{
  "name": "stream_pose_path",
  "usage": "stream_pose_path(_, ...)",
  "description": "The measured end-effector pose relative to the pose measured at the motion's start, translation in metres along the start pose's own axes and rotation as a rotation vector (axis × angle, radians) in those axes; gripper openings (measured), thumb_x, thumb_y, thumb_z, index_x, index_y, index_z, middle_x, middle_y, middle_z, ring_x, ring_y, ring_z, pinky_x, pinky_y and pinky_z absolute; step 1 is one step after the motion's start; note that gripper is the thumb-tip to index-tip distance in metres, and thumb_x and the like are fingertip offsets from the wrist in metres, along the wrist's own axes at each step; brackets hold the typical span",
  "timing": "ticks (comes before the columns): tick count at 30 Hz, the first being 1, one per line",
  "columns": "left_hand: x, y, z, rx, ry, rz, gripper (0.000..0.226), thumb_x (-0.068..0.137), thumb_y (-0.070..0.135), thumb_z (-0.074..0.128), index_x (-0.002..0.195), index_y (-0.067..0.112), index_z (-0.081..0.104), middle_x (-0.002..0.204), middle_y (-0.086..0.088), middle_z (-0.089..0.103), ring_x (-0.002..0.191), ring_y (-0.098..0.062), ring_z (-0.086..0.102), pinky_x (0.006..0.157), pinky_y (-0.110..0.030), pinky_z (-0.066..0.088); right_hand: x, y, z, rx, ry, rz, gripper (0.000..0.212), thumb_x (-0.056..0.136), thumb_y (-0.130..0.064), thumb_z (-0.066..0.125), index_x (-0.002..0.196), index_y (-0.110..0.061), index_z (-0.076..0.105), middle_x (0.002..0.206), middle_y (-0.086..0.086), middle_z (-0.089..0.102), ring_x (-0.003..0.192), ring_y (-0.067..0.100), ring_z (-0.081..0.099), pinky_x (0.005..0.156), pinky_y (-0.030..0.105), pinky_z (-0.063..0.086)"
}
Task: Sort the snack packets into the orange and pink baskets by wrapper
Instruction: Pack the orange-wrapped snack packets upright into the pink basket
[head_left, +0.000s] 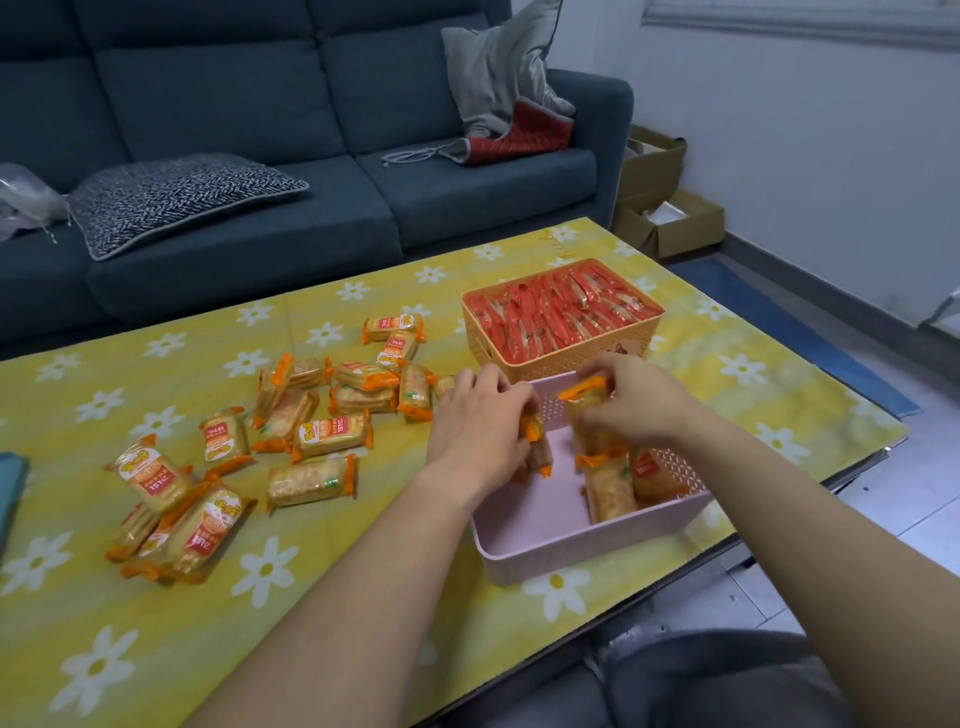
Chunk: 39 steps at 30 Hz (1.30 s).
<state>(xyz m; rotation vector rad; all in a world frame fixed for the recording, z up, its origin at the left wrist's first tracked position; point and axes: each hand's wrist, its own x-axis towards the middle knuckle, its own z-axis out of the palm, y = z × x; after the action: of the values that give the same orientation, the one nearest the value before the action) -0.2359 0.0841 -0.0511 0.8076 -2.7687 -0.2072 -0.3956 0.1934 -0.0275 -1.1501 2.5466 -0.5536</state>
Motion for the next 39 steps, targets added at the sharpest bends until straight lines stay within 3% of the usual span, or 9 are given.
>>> stream_pose_path(3, 0.001, 0.0, 0.002, 0.016, 0.009, -0.002, 0.036, 0.079, 0.03, 0.07, 0.114, 0.035, 0.061, 0.113, 0.002, 0.05, 0.105, -0.026, 0.045, 0.087, -0.037, 0.044, -0.001, 0.009, -0.008, 0.078, 0.083, -0.003, 0.029, 0.071, -0.036, 0.081, 0.091, -0.019, 0.068, 0.088, 0.002, 0.067, 0.08, 0.022, 0.063, 0.069, 0.036, 0.053)
stream_pose_path(6, 0.001, 0.001, 0.002, 0.017, 0.015, -0.013, 0.035, 0.08, 0.031, 0.07, 0.114, 0.034, 0.061, 0.112, 0.002, 0.05, 0.106, -0.026, 0.045, 0.086, -0.037, 0.044, 0.002, 0.002, 0.0, -0.019, 0.194, 0.041, 0.046, 0.072, -0.053, 0.081, 0.071, -0.015, 0.054, 0.08, 0.007, 0.062, 0.077, 0.028, 0.06, 0.06, 0.036, 0.045)
stream_pose_path(13, 0.0, 0.005, 0.002, 0.015, 0.036, -0.016, 0.068, 0.072, 0.053, 0.075, 0.129, 0.026, 0.051, 0.123, 0.002, 0.051, 0.111, -0.025, 0.044, 0.091, -0.037, 0.041, 0.001, -0.032, 0.019, -0.006, 0.126, 0.061, 0.058, 0.074, -0.07, 0.062, 0.062, -0.014, 0.061, 0.058, 0.001, 0.063, 0.065, 0.025, 0.066, 0.058, 0.035, 0.053)
stream_pose_path(18, 0.0, 0.005, 0.004, 0.0, 0.052, 0.079, 0.063, 0.079, 0.043, 0.073, 0.137, 0.042, 0.047, 0.117, 0.002, 0.048, 0.107, -0.024, 0.043, 0.09, -0.037, 0.041, 0.005, -0.017, 0.011, 0.409, -0.175, 0.014, 0.033, 0.089, -0.023, 0.049, 0.08, -0.003, 0.073, 0.076, 0.006, 0.075, 0.078, 0.03, 0.068, 0.067, 0.038, 0.048)
stream_pose_path(22, 0.001, 0.006, 0.007, 0.013, 0.051, 0.055, 0.042, 0.082, 0.047, 0.067, 0.124, 0.043, 0.059, 0.115, 0.004, 0.049, 0.106, -0.025, 0.043, 0.09, -0.037, 0.038, -0.001, 0.007, 0.0, 0.291, -0.261, -0.103, 0.027, 0.088, -0.001, 0.058, 0.107, -0.009, 0.075, 0.105, 0.002, 0.073, 0.1, 0.016, 0.066, 0.084, 0.028, 0.05)
stream_pose_path(27, 0.002, 0.006, 0.006, 0.012, 0.031, 0.055, 0.04, 0.084, 0.048, 0.066, 0.123, 0.044, 0.06, 0.118, 0.005, 0.048, 0.109, -0.024, 0.042, 0.091, -0.036, 0.035, -0.008, 0.01, -0.007, -0.091, -0.298, -0.238, 0.045, 0.079, -0.013, 0.074, 0.124, -0.018, 0.065, 0.112, -0.002, 0.066, 0.098, 0.014, 0.061, 0.083, 0.026, 0.049)
stream_pose_path(32, 0.002, 0.007, 0.006, 0.007, 0.025, 0.049, 0.039, 0.084, 0.044, 0.067, 0.123, 0.045, 0.06, 0.117, 0.006, 0.047, 0.109, -0.023, 0.041, 0.093, -0.036, 0.035, -0.011, 0.007, -0.018, -0.061, -0.312, -0.161, 0.046, 0.09, -0.016, 0.063, 0.135, -0.013, 0.058, 0.122, 0.005, 0.065, 0.098, 0.015, 0.06, 0.082, 0.026, 0.047)
stream_pose_path(37, 0.003, 0.006, 0.007, 0.003, 0.019, 0.048, 0.039, 0.086, 0.042, 0.065, 0.125, 0.045, 0.059, 0.118, 0.007, 0.047, 0.11, -0.022, 0.04, 0.094, -0.036, 0.035, -0.014, 0.01, -0.024, -0.214, -0.36, -0.165, 0.032, 0.084, -0.025, 0.076, 0.115, -0.018, 0.071, 0.084, -0.014, 0.061, 0.074, 0.003, 0.058, 0.06, 0.019, 0.044)
stream_pose_path(39, 0.003, 0.005, 0.008, -0.001, 0.019, 0.045, 0.04, 0.086, 0.041, 0.066, 0.125, 0.045, 0.058, 0.119, 0.007, 0.047, 0.11, -0.022, 0.04, 0.095, -0.036, 0.035, -0.013, 0.01, -0.03, -0.187, -0.254, -0.14, 0.018, 0.08, -0.027, 0.079, 0.095, -0.017, 0.077, 0.077, -0.006, 0.067, 0.072, 0.011, 0.063, 0.058, 0.027, 0.048)
